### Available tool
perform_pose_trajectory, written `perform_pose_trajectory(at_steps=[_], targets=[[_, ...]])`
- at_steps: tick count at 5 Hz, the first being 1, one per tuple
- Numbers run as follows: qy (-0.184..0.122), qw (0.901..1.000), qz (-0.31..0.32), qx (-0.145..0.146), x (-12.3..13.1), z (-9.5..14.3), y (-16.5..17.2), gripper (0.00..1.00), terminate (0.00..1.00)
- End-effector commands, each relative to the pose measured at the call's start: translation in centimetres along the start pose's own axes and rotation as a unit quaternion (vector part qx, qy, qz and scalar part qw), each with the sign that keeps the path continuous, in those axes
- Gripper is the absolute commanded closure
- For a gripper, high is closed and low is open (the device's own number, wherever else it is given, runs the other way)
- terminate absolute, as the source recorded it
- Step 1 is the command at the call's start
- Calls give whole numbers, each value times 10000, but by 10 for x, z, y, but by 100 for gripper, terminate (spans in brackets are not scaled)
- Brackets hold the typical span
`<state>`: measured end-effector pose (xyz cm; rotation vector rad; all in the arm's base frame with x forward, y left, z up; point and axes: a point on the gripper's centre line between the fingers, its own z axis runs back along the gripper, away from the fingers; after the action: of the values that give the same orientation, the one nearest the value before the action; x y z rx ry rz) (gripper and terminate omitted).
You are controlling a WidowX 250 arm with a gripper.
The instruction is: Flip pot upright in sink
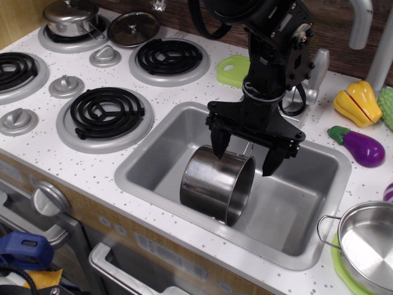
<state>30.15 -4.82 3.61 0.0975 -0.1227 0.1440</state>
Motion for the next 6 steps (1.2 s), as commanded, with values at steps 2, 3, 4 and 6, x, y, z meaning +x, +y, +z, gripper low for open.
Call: perform_pose_trajectory(at_steps=[2, 3, 4, 6], targets=[[-24, 9978, -241, 624, -1, -3, -3, 0, 0], [-58, 9929, -355, 1131, -1, -5, -8, 0, 0], [-95, 9805, -548, 1887, -2, -10, -6, 0, 0], [-333, 9670, -634, 2444, -2, -18, 5, 0, 0]])
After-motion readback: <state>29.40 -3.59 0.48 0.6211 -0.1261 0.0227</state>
